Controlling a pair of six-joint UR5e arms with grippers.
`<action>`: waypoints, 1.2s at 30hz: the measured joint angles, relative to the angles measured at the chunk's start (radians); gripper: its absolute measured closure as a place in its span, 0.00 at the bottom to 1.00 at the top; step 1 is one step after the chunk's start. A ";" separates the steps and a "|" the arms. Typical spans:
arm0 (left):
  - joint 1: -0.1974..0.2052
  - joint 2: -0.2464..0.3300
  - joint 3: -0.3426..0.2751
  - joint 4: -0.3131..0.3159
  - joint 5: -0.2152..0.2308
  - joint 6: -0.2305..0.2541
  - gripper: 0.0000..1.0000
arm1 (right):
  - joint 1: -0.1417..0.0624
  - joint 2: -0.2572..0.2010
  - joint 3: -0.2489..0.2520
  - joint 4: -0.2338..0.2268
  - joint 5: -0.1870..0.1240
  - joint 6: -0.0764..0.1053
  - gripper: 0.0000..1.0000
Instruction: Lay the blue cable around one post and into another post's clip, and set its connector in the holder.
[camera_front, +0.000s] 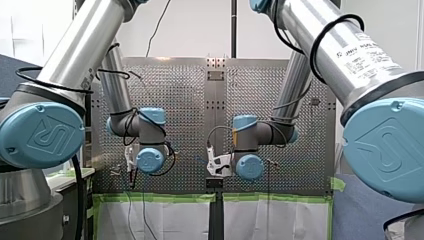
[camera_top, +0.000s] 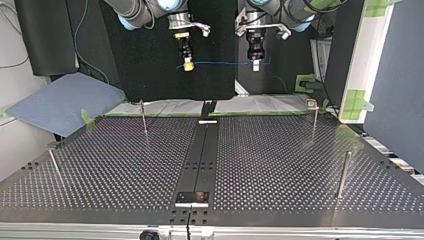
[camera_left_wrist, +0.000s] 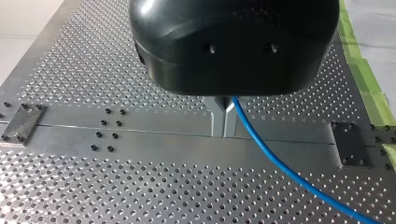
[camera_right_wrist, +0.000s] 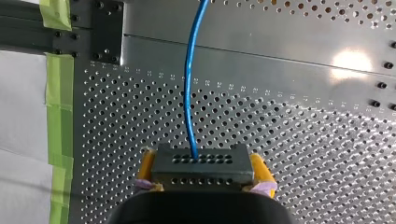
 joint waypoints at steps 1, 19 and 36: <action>0.000 0.000 0.000 0.000 0.000 0.000 1.00 | 0.000 0.000 0.000 0.000 0.000 0.000 1.00; -0.016 -0.014 -0.006 -0.035 0.006 -0.035 1.00 | 0.026 -0.032 -0.006 0.032 0.032 0.032 1.00; -0.009 0.054 0.070 -0.182 0.026 -0.102 1.00 | 0.012 -0.165 -0.044 0.142 0.060 0.151 1.00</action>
